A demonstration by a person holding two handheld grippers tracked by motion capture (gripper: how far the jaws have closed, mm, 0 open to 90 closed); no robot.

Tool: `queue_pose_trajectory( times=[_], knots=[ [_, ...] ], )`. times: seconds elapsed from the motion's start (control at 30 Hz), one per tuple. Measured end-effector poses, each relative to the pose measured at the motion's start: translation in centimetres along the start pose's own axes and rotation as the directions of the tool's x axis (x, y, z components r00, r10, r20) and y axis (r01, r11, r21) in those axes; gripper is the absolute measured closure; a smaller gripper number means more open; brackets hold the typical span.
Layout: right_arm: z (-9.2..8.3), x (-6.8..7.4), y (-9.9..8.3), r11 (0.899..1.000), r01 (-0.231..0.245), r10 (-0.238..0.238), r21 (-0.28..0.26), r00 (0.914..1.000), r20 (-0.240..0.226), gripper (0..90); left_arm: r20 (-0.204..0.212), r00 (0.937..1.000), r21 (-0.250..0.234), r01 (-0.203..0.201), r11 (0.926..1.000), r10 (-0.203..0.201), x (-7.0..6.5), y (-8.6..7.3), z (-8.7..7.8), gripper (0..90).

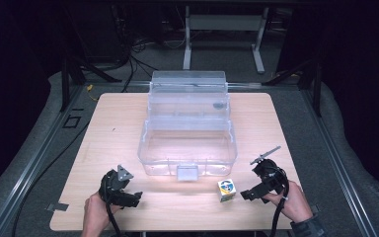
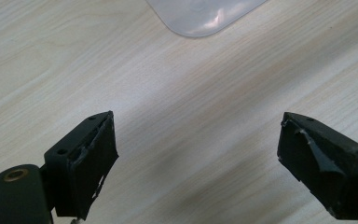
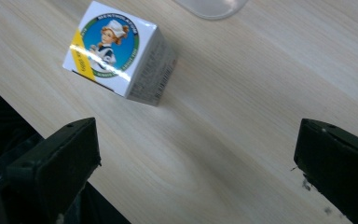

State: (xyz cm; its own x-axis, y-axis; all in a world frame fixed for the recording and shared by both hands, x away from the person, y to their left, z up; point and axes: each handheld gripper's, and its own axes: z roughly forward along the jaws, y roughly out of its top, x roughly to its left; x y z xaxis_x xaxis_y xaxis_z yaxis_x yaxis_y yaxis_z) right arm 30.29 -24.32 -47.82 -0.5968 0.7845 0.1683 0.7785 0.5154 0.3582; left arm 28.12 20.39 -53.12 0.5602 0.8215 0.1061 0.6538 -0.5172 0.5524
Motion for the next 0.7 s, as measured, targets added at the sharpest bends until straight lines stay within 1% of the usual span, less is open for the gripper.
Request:
queue_pose_trajectory(
  times=[0.03, 0.07, 0.1, 0.13, 0.2, 0.33, 0.37, 0.4, 0.43, 0.5, 0.53, 0.57, 0.67, 0.7],
  knots=[
    [0.2, 0.6, 0.6, 1.000, 0.013, -0.014, 0.024, 0.9998, 0.015, 0.0, 0.002, 1.0000, 0.003, -0.008, 1.0000, 0.008, -0.1, 0.0, 0.0, 11.5],
    [0.3, 1.0, 0.9, 0.999, 0.017, -0.017, 0.036, 0.9997, 0.018, 0.0, 0.002, 1.0000, 0.003, -0.008, 1.0000, 0.008, -0.1, 0.0, 0.0, 11.6],
    [0.4, 1.3, 1.2, 0.999, 0.031, -0.032, 0.042, 0.9991, 0.029, 0.0, -0.001, 0.9999, 0.003, -0.013, 0.9999, 0.013, -0.1, 0.0, 0.0, 11.7],
    [0.4, 1.3, 1.2, 0.999, 0.031, -0.032, 0.042, 0.9991, 0.029, 0.0, -0.003, 0.9999, 0.008, -0.016, 0.9998, 0.016, -0.2, 0.0, 0.0, 11.7],
    [0.8, 2.3, 1.8, 0.996, 0.057, -0.059, 0.062, 0.9980, 0.022, 0.0, 0.002, 0.9998, 0.018, -0.022, 0.9996, 0.022, -0.3, 0.0, 0.1, 11.7],
    [1.1, 2.8, 2.5, 0.996, 0.066, -0.068, 0.067, 0.9973, 0.028, 0.0, -0.001, 0.9997, 0.013, -0.025, 0.9996, 0.025, -0.4, 0.1, 0.2, 11.8],
    [1.3, 2.9, 2.7, 0.996, 0.066, -0.067, 0.060, 0.9977, 0.014, 0.0, 0.002, 0.9996, 0.016, -0.027, 0.9995, 0.027, -0.4, 0.1, 0.2, 11.8],
    [1.5, 3.3, 3.1, 0.995, 0.072, -0.075, 0.072, 0.9965, 0.036, 0.0, 0.002, 0.9997, 0.021, -0.025, 0.9995, 0.025, -0.4, 0.1, 0.2, 11.7],
    [1.6, 3.4, 3.3, 0.994, 0.077, -0.079, 0.076, 0.9965, 0.028, 0.0, 0.004, 1.0000, 0.031, -0.007, 0.9995, 0.007, -0.3, 0.1, 0.3, 11.7],
    [2.1, 3.6, 3.5, 0.995, 0.076, -0.076, 0.070, 0.9971, 0.001, 0.0, 0.007, 1.0000, 0.032, -0.005, 0.9995, 0.005, -0.1, 0.0, 0.3, 11.6],
    [2.3, 3.7, 3.6, 0.994, 0.078, -0.078, 0.072, 0.9969, 0.000, 0.0, 0.007, 1.0000, 0.033, -0.002, 0.9995, 0.001, -0.1, 0.0, 0.3, 11.6],
    [2.3, 3.9, 3.7, 0.994, 0.083, -0.084, 0.077, 0.9963, 0.013, 0.0, 0.006, 1.0000, 0.032, -0.001, 0.9995, 0.001, -0.1, 0.0, 0.3, 11.6],
    [2.5, 4.1, 3.9, 0.993, 0.089, -0.090, 0.076, 0.9959, 0.010, 0.0, 0.002, 1.0000, 0.027, 0.001, 0.9996, -0.002, -0.2, 0.0, 0.3, 11.4],
    [2.7, 4.5, 4.1, 0.992, 0.091, -0.095, 0.092, 0.9944, 0.045, 0.5, 0.000, 1.0000, 0.025, 0.000, 0.9997, 0.000, -0.2, 0.1, 0.3, 11.3]
  ],
)
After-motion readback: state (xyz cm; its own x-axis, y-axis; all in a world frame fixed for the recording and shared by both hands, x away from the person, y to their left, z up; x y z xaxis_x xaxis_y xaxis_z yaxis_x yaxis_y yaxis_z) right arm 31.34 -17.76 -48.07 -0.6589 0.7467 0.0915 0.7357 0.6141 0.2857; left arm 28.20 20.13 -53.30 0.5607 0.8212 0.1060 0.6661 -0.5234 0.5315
